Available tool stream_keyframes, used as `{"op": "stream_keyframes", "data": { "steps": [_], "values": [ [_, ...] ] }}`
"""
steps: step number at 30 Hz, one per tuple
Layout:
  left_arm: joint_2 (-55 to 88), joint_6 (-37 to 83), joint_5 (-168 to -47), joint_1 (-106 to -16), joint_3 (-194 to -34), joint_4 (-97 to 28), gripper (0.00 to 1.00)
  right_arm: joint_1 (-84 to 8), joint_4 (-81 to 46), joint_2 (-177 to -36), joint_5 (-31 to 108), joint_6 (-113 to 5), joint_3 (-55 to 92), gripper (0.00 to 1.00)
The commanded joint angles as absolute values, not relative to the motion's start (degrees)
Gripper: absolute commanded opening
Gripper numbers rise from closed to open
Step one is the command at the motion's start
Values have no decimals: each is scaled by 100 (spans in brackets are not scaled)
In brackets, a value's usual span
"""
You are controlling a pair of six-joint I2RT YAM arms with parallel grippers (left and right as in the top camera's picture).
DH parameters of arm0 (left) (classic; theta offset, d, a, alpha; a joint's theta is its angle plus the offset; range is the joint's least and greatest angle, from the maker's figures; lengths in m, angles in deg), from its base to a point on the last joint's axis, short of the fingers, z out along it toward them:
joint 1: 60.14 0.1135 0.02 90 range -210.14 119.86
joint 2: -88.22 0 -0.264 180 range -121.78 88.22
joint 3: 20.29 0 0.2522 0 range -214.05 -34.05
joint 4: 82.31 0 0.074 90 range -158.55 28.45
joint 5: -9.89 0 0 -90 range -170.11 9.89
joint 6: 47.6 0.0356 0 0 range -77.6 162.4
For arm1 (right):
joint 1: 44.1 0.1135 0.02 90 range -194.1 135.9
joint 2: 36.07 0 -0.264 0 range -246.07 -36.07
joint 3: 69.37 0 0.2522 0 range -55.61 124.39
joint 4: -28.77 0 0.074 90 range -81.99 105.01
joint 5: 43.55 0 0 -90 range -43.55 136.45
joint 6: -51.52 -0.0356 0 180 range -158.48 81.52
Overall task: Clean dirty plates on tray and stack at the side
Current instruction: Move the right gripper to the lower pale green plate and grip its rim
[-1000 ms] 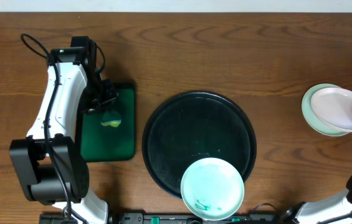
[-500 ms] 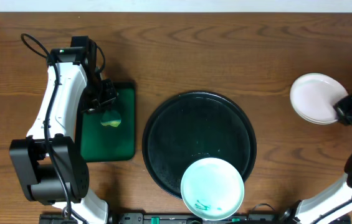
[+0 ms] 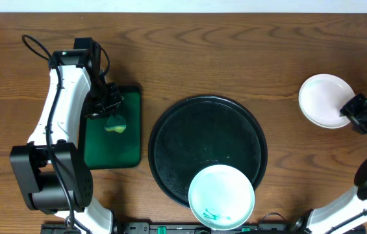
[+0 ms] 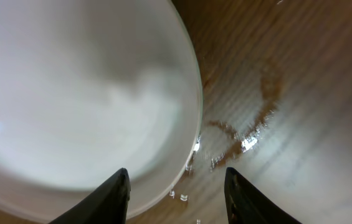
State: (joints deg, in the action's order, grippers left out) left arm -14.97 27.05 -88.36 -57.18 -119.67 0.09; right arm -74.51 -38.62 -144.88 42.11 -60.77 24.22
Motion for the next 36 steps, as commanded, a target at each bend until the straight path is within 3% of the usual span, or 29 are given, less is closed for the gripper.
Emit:
{"op": "stream_keyframes", "data": {
  "steps": [1,9,14,26,36],
  "values": [
    [-1552,2783,-8843,-5689,-11924,-2,7,-7303,-3969,-13623,4176,-5867,2811,47],
    [-1552,2783,-8840,-5687,-11924,-194,7,-6013,-5042,-12349,3621,-5718,2925,47],
    [-1594,2862,-8834,-5687,-11924,-268,7,-4693,-5744,-12325,3593,-5924,2709,39],
    [-2276,2864,-8825,-5687,-11924,-271,7,-2326,-5846,-12069,3910,-7550,971,43],
    [-2297,2864,-8825,-5687,-11924,-292,7,-610,-6461,-10471,3864,-9089,186,45]
  ]
}}
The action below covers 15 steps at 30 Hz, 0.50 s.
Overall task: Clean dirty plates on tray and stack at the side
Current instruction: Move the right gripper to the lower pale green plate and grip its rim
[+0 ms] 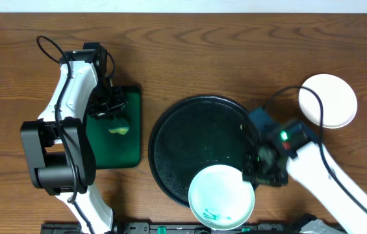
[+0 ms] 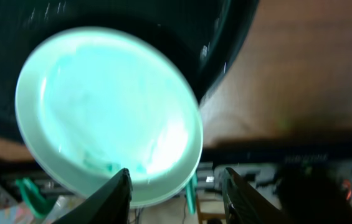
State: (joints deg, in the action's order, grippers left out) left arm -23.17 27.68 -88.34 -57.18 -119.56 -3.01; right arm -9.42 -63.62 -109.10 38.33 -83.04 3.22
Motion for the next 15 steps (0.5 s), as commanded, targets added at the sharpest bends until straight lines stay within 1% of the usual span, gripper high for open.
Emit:
{"op": "stream_keyframes", "data": {
  "steps": [1,4,7,11,15],
  "values": [
    [-2297,2864,-8825,-5687,-11924,-292,7,-464,-6546,-10296,3864,-9279,114,46],
    [-2297,2864,-8825,-5687,-11924,-308,7,-31,-6708,-9783,3680,-9854,-240,48],
    [-2297,2864,-8836,-5687,-11924,-312,7,365,-6592,-9363,3372,-10446,-778,49],
    [-2297,2864,-8864,-5687,-11924,-330,7,747,-5940,-9133,3088,-10920,-1477,49],
    [-2297,2864,-8864,-5687,-11924,-325,7,902,-5101,-9234,2998,-11318,-1925,49]
  ]
}}
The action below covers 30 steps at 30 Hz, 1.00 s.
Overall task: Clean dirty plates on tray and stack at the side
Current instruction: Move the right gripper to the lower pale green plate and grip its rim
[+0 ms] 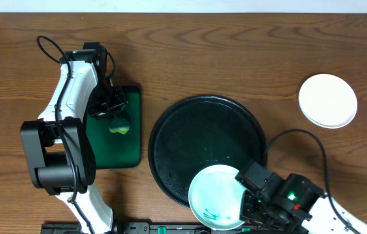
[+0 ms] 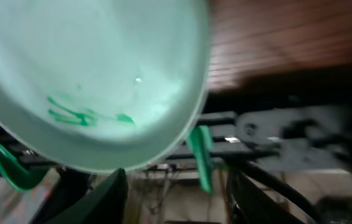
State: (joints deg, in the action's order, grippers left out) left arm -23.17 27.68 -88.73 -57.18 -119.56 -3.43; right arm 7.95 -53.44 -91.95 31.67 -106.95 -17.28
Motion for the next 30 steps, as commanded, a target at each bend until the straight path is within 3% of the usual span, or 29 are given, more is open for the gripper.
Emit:
{"op": "stream_keyframes", "data": {
  "steps": [1,6,18,24,30],
  "values": [
    [-2297,2864,-8864,-5687,-11924,-323,7,922,-4861,-9280,3009,-11421,-2023,49],
    [-2297,2866,-8864,-5687,-11924,-284,7,924,-4190,-9551,3055,-11694,-2399,48],
    [-2297,2864,-8864,-5687,-11924,-266,7,926,-4152,-9752,3088,-11661,-2482,46],
    [-2297,2866,-8864,-5687,-11924,-266,7,894,-4155,-9754,3538,-11641,-2498,52],
    [-2297,2864,-8864,-5687,-11924,-268,7,644,-3886,-9759,4349,-10815,-2498,50]
  ]
}}
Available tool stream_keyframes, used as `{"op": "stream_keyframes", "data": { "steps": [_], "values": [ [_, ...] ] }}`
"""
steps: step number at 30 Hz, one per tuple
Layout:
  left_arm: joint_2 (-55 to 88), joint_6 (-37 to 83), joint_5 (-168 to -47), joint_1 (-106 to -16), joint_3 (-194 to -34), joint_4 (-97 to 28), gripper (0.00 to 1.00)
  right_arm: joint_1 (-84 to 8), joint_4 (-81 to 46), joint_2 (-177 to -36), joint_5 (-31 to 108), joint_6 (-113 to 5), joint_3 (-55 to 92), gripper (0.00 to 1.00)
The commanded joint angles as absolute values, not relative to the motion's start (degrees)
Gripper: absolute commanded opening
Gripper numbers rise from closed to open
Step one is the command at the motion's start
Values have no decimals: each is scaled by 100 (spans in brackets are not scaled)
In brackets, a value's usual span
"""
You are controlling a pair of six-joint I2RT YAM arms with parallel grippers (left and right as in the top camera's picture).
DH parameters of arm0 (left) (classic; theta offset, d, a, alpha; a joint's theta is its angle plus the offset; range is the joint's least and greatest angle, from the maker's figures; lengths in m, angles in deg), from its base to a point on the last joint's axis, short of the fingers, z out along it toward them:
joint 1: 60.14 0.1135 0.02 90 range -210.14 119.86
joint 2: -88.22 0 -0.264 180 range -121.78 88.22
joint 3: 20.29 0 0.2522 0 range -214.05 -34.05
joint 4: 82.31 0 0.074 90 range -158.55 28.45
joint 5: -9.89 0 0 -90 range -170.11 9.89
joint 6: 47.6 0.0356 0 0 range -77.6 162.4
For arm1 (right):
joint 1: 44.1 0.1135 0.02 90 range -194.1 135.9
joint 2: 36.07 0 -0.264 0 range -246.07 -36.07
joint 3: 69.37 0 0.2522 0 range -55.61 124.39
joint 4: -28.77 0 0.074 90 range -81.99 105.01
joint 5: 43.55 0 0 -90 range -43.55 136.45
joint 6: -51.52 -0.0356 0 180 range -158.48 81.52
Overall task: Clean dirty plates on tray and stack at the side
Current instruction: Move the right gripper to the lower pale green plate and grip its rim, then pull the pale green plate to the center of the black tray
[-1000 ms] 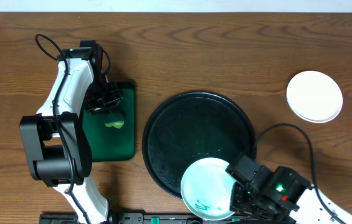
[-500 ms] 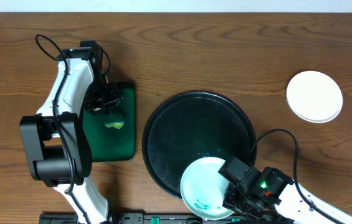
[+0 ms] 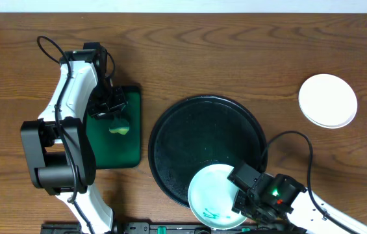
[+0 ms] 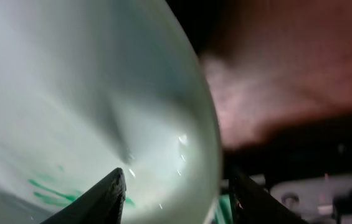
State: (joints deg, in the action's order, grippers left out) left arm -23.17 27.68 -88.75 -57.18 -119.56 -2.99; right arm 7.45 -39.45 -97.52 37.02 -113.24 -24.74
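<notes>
A pale plate (image 3: 210,192) with green smears (image 3: 210,213) lies on the front part of the round black tray (image 3: 189,140). My right gripper (image 3: 241,190) is at the plate's right rim. In the right wrist view the plate (image 4: 82,106) fills the left, and the gripper (image 4: 176,202) is open with the rim between its fingers. A clean white plate (image 3: 328,100) sits on the table at the far right. My left gripper (image 3: 108,104) hangs over the green mat (image 3: 99,146), just above a green sponge (image 3: 117,127); its jaws are too small to read.
The table's front edge runs right under the dirty plate, with dark frame parts beyond it. The left arm reaches over the mat's left side. Bare wood lies between the tray and the white plate.
My right gripper has come in closer to the dirty plate from its front right. The plate's rim now sits between the open fingers. The left arm has not moved.
My right gripper was open beside the white plate at the far right. Then it was over the tray's right edge near the dirty plate, then low at that plate's front right, and now astride its rim. The left arm shifted a little early, then stayed over the mat.
</notes>
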Motion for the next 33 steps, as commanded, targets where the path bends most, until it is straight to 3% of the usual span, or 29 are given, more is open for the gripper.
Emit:
{"op": "stream_keyframes", "data": {
  "steps": [1,8,13,23,30,32,33],
  "values": [
    [-2297,2864,-8864,-5687,-11924,-268,7,596,-3849,-9759,4493,-10706,-2498,50],
    [-2297,2864,-8864,-5687,-11924,-255,7,177,-3637,-9759,4784,-9810,-2498,50],
    [-2297,2864,-8864,-5687,-11924,-255,7,-33,-3307,-9835,4767,-9351,-2498,35],
    [-2297,2864,-8864,-5687,-11924,-220,7,-33,-2675,-10535,4318,-9062,-2498,30],
    [-2297,2864,-8864,-5687,-11924,-211,7,70,-2485,-10781,4297,-9005,-2498,16],
    [-2297,2864,-8864,-5687,-11924,-198,7,83,-2410,-10781,4297,-9008,-2498,1],
    [-2297,2864,-8864,-5687,-11924,-196,7,85,-2391,-10781,4297,-9010,-2498,1]
  ]
}}
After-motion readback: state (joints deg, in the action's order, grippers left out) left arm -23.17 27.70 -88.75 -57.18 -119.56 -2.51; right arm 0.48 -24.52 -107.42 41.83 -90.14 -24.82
